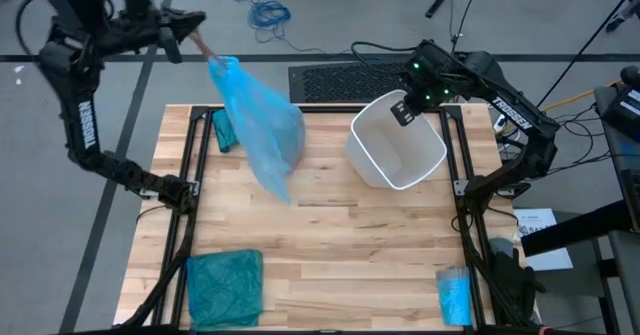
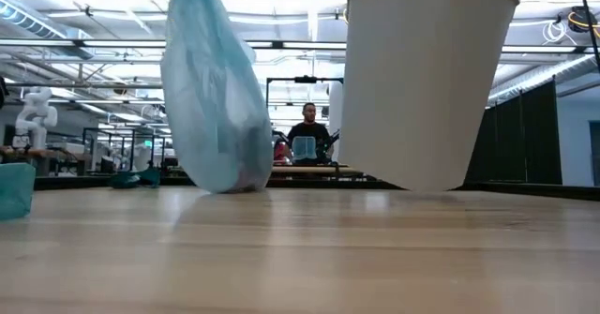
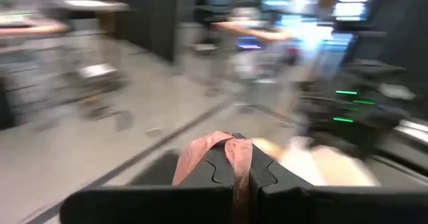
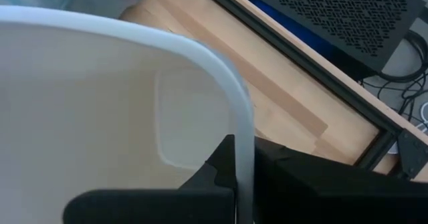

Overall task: Place trash/remove bag and relplace
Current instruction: Remove the blue trash bag from the white trash bin

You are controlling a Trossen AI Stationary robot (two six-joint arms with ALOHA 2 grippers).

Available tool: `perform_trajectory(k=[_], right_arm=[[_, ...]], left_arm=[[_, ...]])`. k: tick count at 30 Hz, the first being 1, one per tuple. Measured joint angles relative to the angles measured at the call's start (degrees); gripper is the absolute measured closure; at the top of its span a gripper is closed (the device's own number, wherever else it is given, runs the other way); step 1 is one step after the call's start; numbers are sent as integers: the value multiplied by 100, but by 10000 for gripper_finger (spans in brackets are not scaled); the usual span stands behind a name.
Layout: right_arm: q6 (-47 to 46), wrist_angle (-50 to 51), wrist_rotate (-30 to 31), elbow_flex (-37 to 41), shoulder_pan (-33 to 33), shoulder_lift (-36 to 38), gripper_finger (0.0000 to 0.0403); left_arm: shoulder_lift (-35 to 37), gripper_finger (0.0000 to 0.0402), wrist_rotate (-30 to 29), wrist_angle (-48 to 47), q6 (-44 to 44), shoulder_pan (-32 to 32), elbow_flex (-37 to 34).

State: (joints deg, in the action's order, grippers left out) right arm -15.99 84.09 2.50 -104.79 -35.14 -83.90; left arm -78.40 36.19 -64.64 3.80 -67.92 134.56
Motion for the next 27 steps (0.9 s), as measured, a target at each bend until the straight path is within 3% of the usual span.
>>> perform_trajectory(k=[4, 9, 13, 15, 18, 22, 27], right_arm=[[21, 2, -4, 0, -2, 0, 403], [46, -49, -110, 0, -2, 0, 403], [42, -74, -135, 0, 0, 0, 403], [42, -75, -131, 0, 0, 0, 403], [39, -71, -127, 0, -2, 0, 403], [42, -85, -131, 0, 0, 0, 403], [57, -146, -129, 0, -2, -2, 403]], left_arm=[[224, 402, -1711, -587, -267, 2, 0], [358, 402, -2672, -680, -852, 2, 38], [470, 402, -4059, -675, -1332, 8, 44], [534, 402, -4440, -646, -1369, 58, 44], [584, 402, -4292, -709, -1228, 139, 45], [557, 402, -3513, -1115, -802, 186, 52], [501, 402, -3225, -1607, -653, 184, 42]])
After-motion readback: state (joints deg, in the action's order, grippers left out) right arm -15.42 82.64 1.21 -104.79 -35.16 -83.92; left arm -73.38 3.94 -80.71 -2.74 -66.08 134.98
